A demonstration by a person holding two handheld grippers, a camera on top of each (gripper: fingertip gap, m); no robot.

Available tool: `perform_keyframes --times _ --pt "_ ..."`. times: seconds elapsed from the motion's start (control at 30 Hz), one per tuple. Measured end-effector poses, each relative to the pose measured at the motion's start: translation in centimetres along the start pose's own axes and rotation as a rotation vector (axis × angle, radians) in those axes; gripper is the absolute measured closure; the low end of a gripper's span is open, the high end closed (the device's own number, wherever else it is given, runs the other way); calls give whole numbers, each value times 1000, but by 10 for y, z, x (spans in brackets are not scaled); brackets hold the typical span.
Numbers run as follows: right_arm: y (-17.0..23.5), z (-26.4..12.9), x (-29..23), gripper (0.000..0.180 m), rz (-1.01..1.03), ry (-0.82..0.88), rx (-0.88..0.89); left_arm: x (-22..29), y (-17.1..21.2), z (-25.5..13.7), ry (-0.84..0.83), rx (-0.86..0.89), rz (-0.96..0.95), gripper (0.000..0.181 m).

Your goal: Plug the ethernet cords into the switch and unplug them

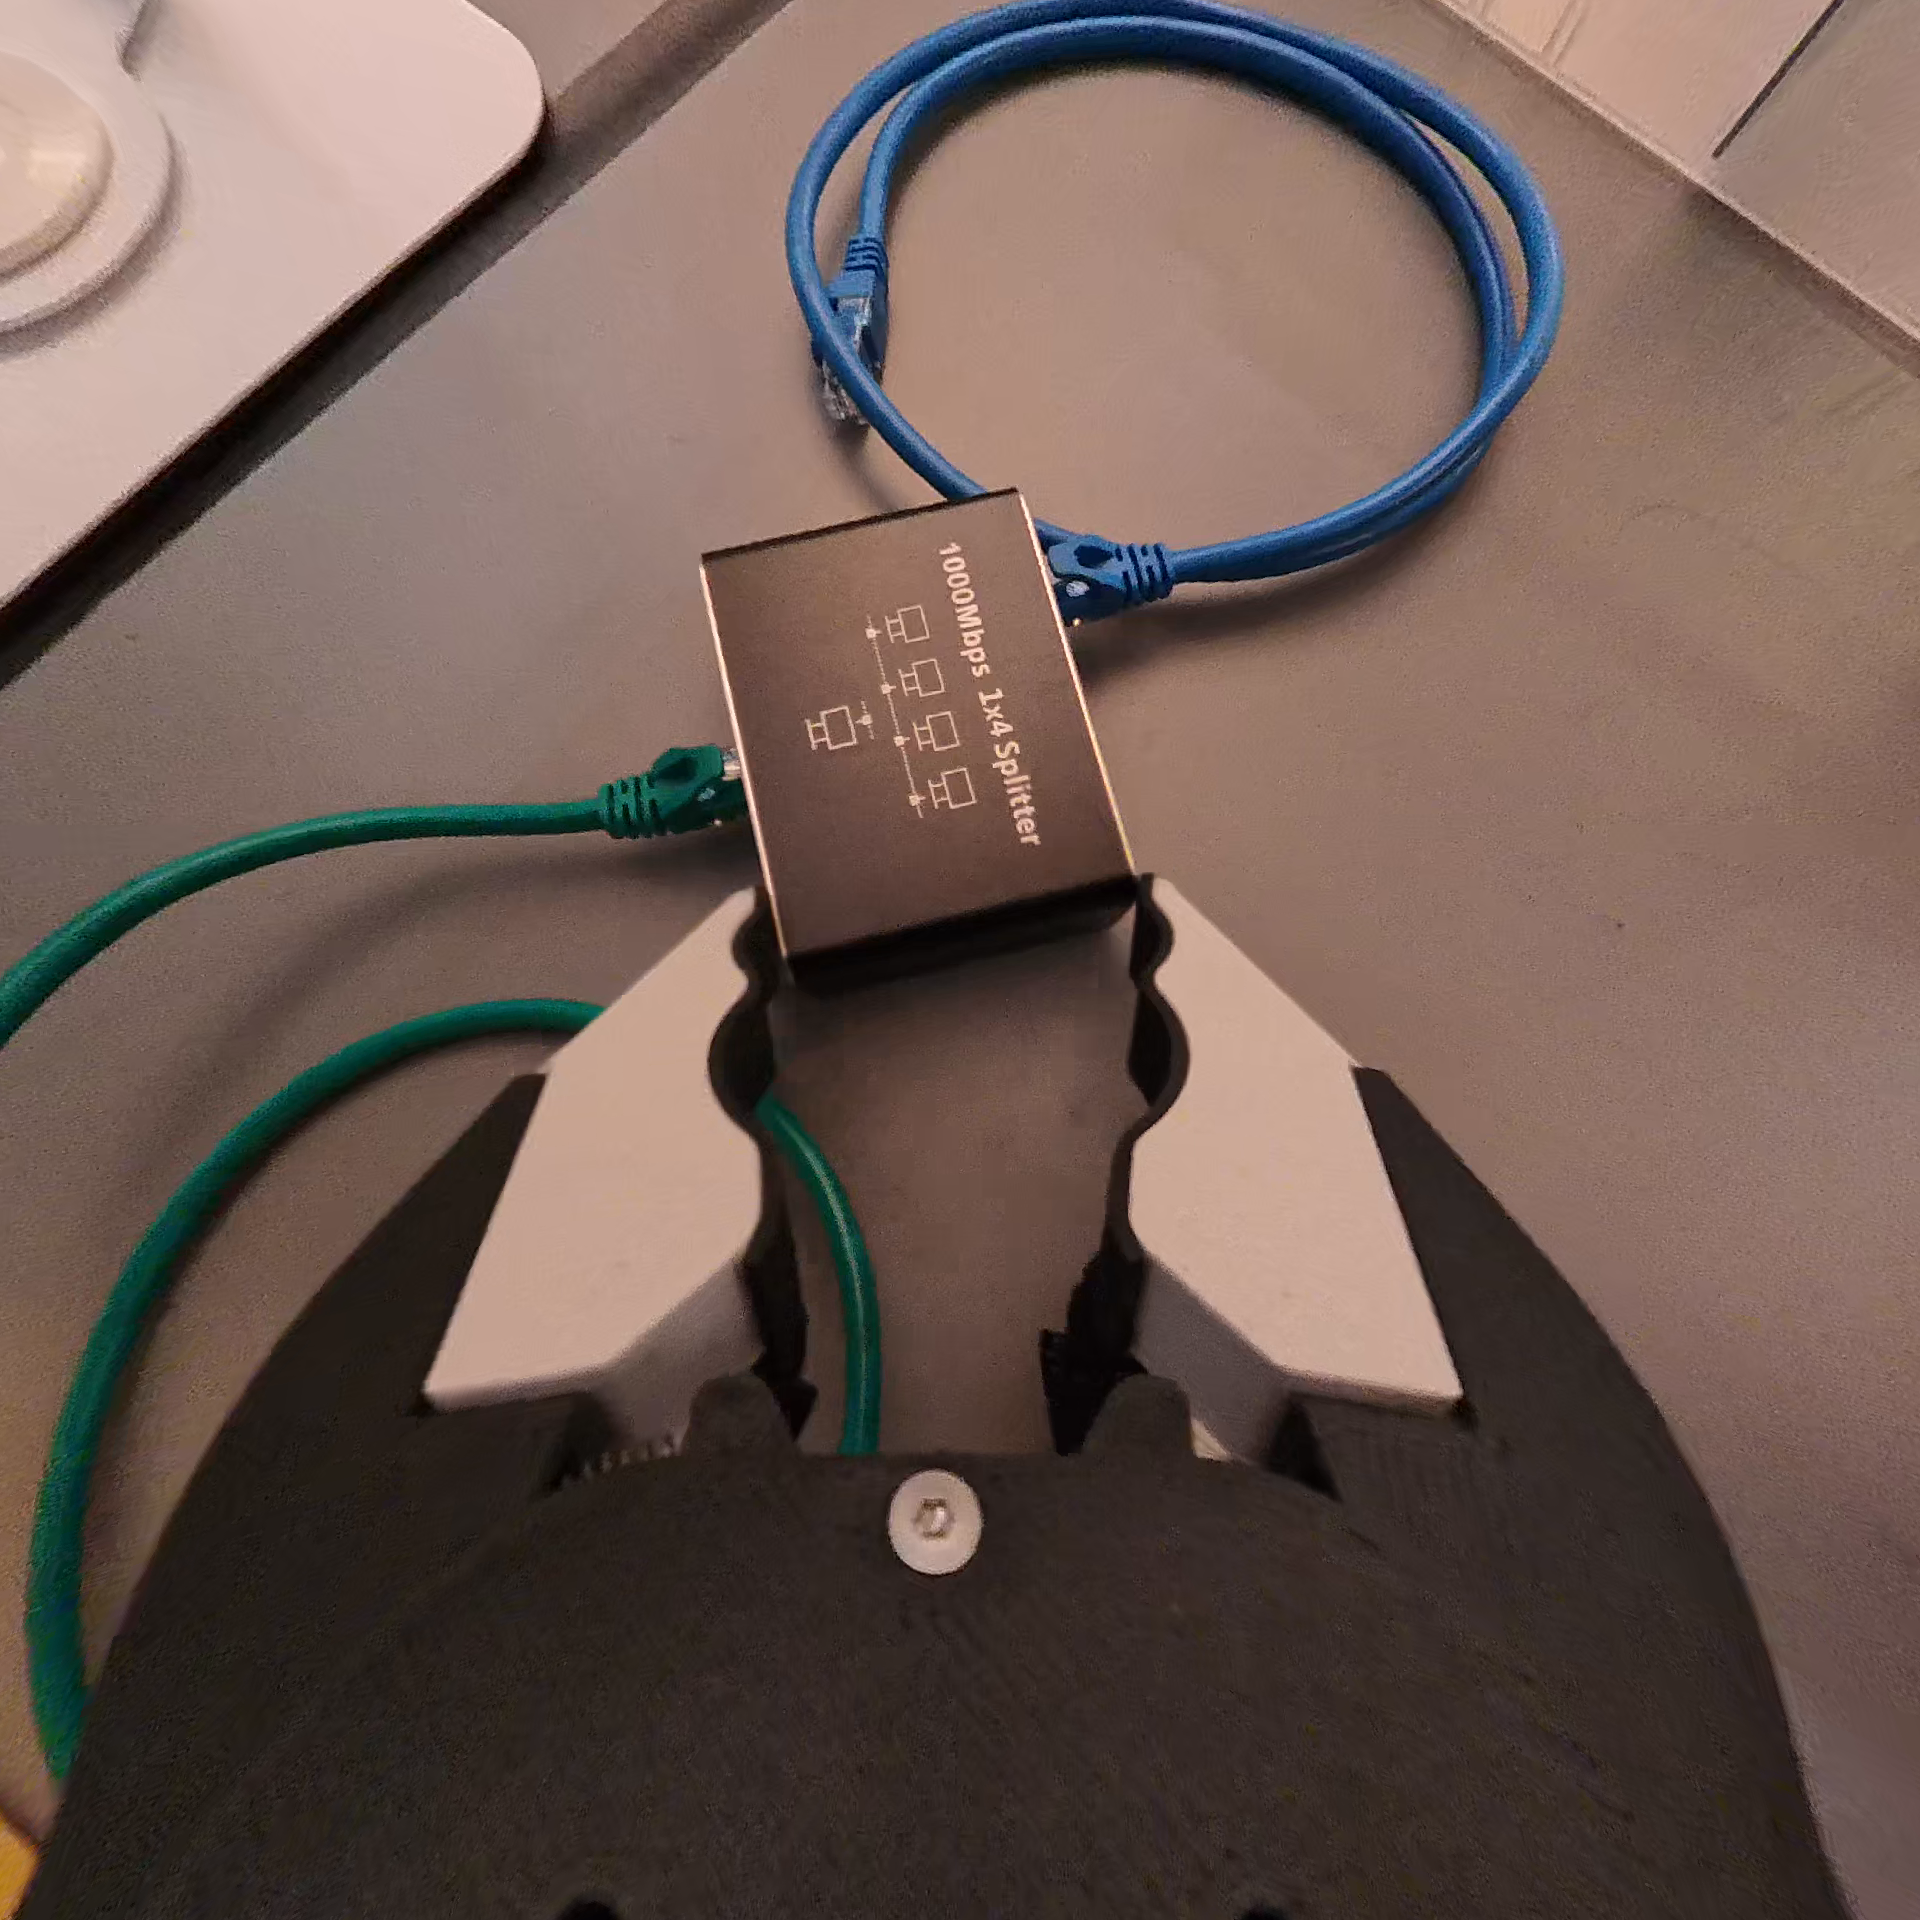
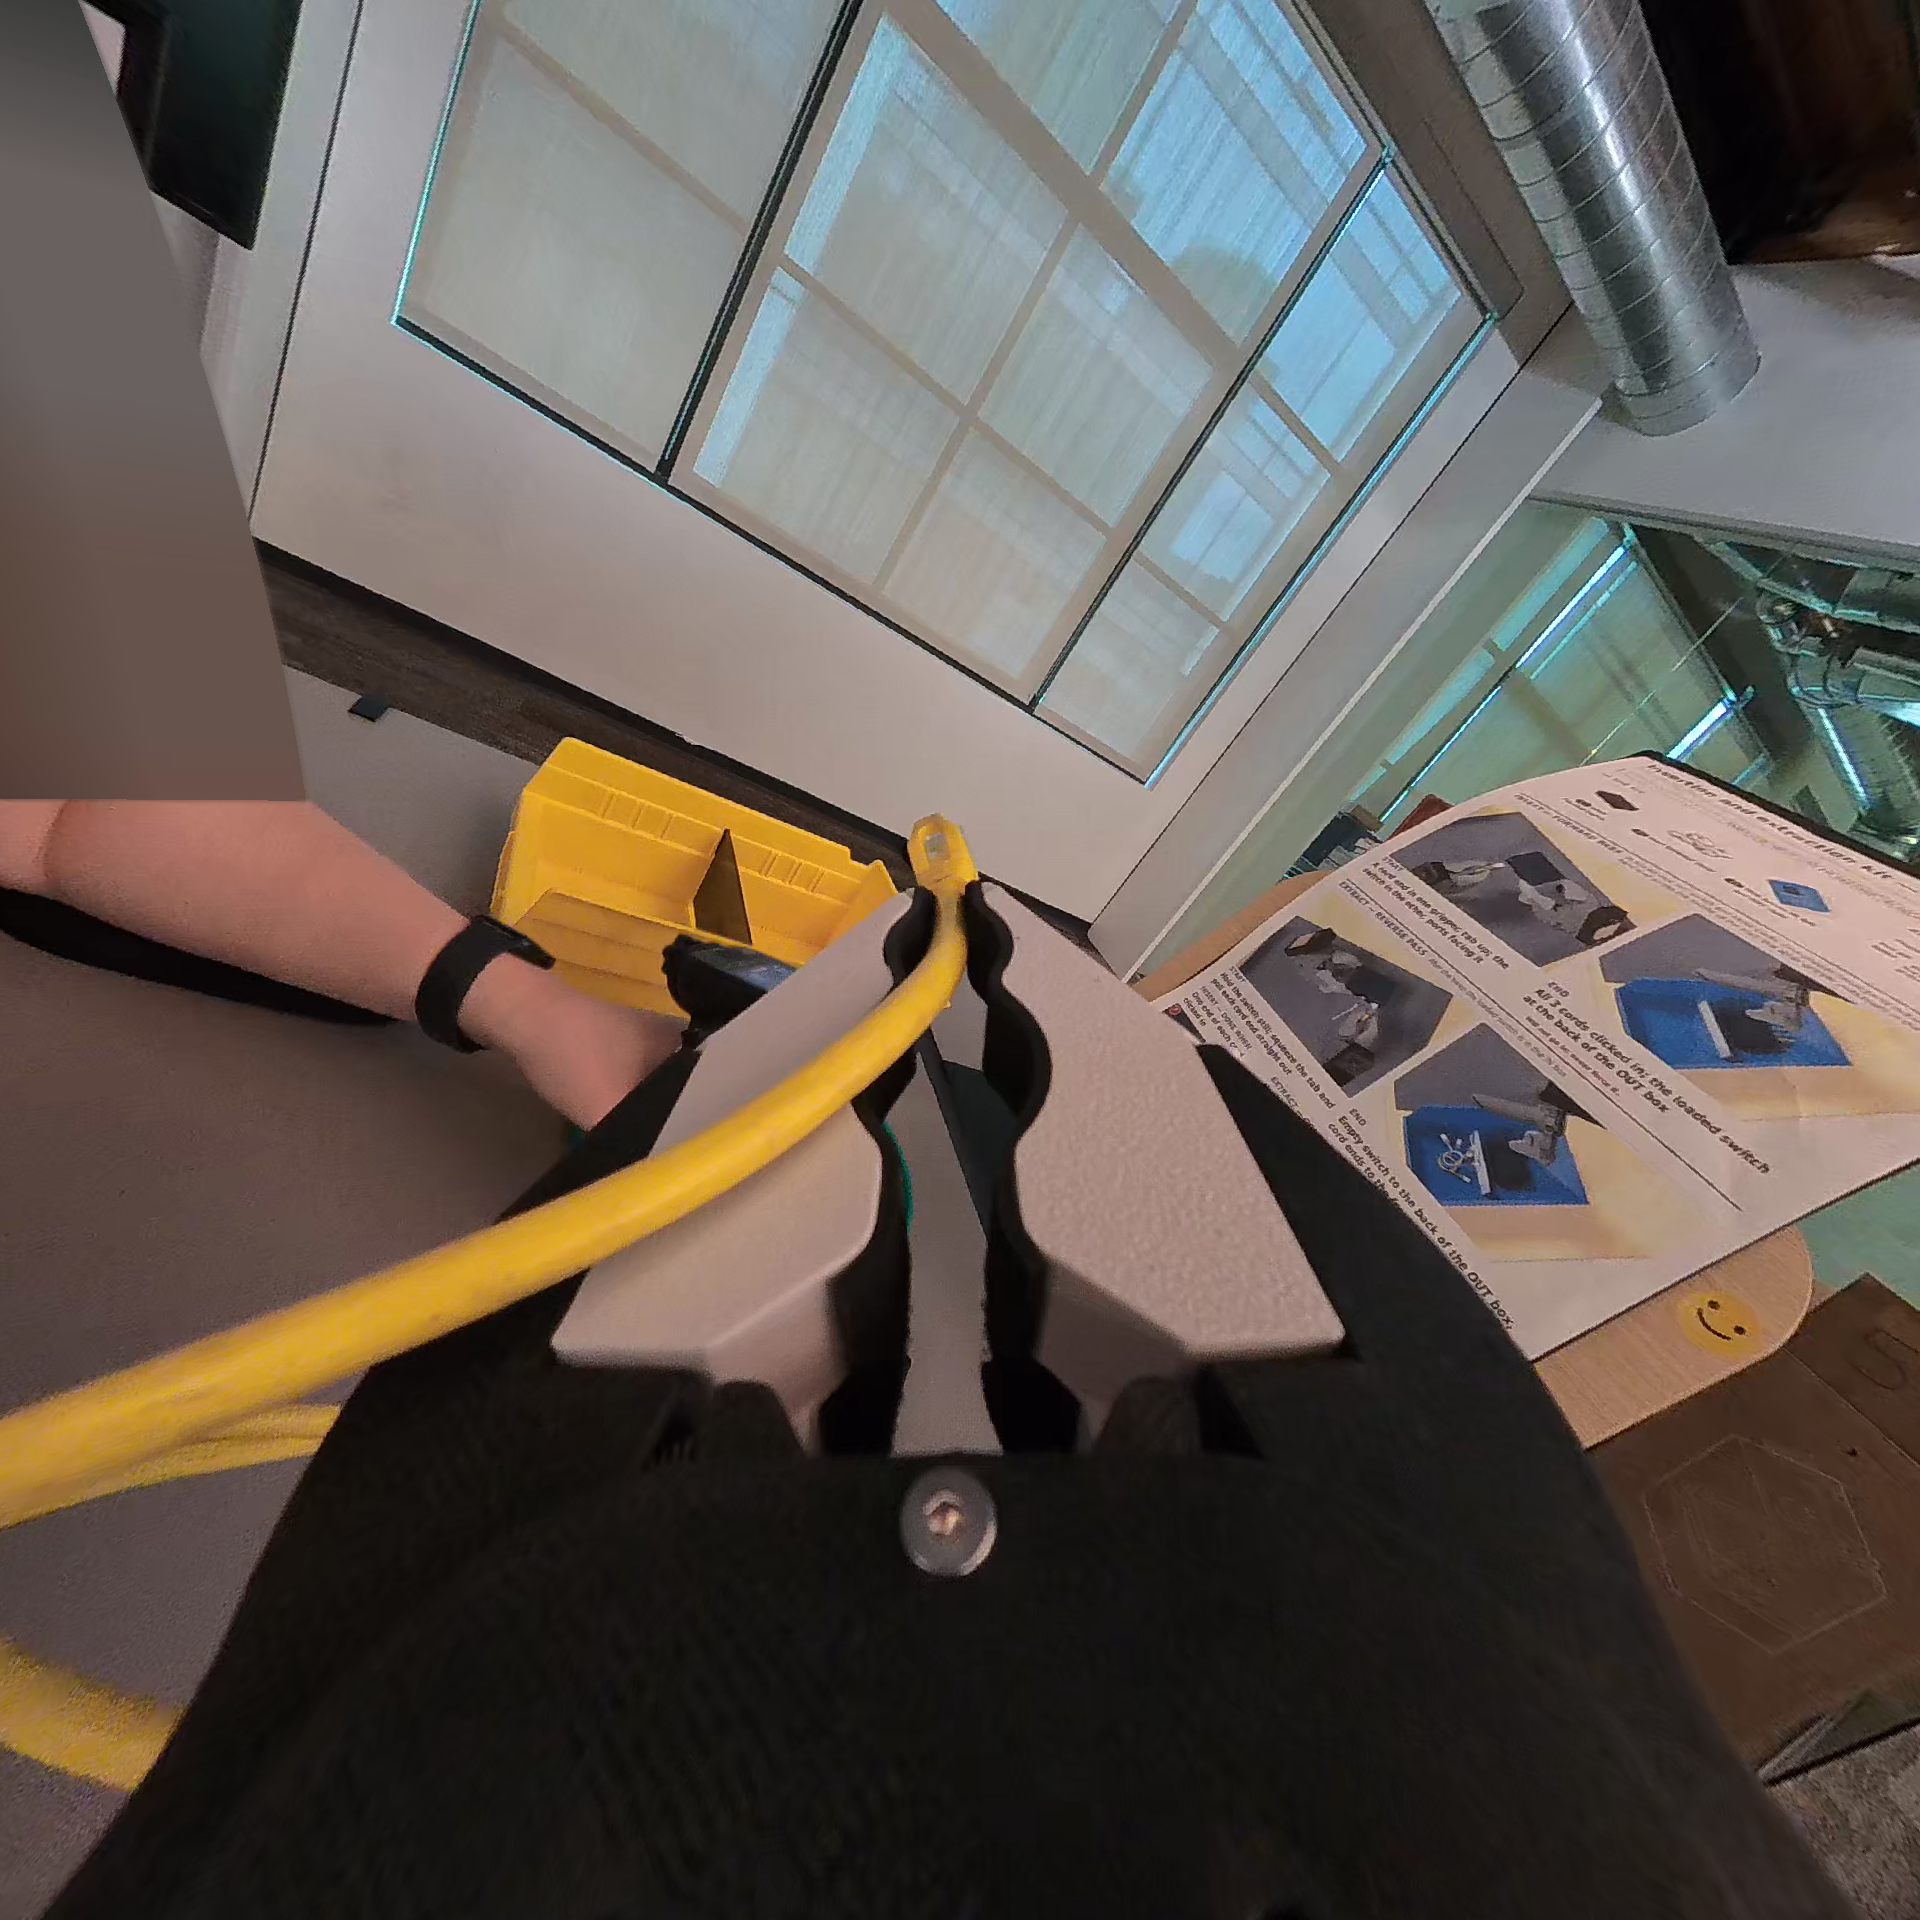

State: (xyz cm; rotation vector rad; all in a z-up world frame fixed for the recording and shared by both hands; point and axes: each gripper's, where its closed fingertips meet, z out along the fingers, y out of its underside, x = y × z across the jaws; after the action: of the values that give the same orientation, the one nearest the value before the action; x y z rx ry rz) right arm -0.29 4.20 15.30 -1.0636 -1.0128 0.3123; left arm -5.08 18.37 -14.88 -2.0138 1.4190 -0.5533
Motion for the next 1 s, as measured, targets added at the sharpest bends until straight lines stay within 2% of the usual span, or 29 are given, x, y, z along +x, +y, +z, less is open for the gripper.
perform_keyframes --times 0.17,0.33,0.47,0.53,0.67,0.73,0.8,0.93,1.0 --pt "-1 -1 1 175 -1 5 2 1 0 1 14 -10 14 113" --pt "-2 -3 1 174 -4 7 3 7 9 -6 24 -104 -3 114" --pt "-2 -5 2 174 -3 5 3 24 17 -17 100 -215 111 114" --pt "-1 -7 3 174 -9 12 1 25 7 -21 119 -155 154 105" --pt "-7 -13 5 174 -18 15 23 24 -10 -26 138 -55 334 71" --pt "-11 -17 6 174 -13 15 44 23 -6 -19 141 -101 403 69" --pt "-13 -20 7 174 -5 14 61 23 0 -8 148 -188 368 61" --pt "-13 -25 9 175 6 16 76 25 6 7 167 -254 388 59" --pt "-15 -26 9 174 7 14 86 26 12 12 187 -289 376 65"
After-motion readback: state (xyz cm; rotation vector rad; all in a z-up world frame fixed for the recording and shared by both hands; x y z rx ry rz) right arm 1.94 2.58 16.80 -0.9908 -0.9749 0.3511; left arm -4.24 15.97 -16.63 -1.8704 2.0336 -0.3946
